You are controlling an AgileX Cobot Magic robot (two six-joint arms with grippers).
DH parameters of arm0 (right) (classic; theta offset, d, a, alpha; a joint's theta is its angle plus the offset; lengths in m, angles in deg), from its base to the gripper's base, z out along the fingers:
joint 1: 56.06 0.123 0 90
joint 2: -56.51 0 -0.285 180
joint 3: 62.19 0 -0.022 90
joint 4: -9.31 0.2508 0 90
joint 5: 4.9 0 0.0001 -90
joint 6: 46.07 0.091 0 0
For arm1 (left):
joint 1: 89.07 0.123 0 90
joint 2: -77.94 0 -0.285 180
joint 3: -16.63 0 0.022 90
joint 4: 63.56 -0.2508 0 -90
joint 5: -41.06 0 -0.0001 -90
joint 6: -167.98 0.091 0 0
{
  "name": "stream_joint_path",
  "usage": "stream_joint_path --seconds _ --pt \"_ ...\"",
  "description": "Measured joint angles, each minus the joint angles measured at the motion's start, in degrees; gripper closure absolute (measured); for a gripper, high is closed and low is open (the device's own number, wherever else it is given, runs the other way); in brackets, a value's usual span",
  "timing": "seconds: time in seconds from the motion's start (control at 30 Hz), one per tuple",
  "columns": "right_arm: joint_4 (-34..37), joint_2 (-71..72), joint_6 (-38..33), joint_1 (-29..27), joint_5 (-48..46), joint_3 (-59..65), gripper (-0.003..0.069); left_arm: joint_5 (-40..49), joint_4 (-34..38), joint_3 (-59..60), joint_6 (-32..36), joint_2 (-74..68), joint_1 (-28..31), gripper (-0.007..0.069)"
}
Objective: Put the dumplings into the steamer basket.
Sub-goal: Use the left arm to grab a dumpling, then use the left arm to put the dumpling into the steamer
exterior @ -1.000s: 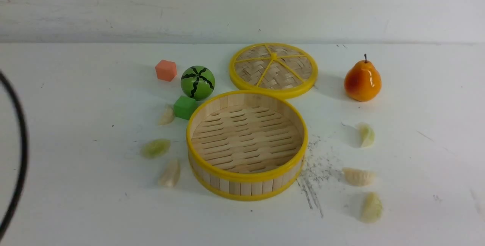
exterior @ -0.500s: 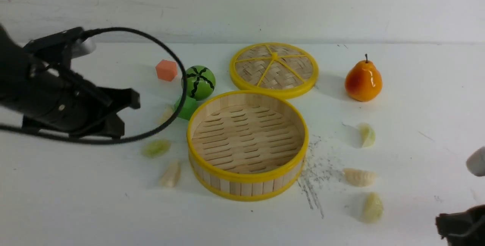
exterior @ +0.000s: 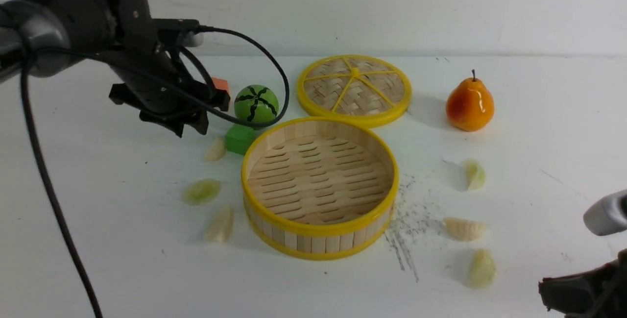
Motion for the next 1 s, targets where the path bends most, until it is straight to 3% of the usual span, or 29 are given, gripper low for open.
stream_joint_path --seconds 0.1,0.5,0.6,0.73,1.0 --pt "1.9 0.0 -2.4 0.0 0.1 0.0 0.0663 -1.6 -0.4 -1.6 0.7 -4.4 0.0 0.0258" --pt "2.9 -0.3 -3.7 0.0 1.0 0.0 0.0656 -13.6 -2.0 -2.0 8.1 -12.4 0.0 0.0253" --pt "2.9 -0.5 -3.7 0.0 1.4 0.0 0.0654 -14.0 -1.0 -2.1 8.1 -13.5 -0.1 0.03" --pt "3.1 -0.5 -3.7 0.0 1.7 0.0 0.065 -14.1 0.1 -2.2 6.1 -13.9 -0.1 0.0452" --pt "3.3 -0.5 -3.8 0.0 1.7 0.0 0.0642 -12.2 0.6 -2.4 3.2 -13.4 -0.1 0.0449"
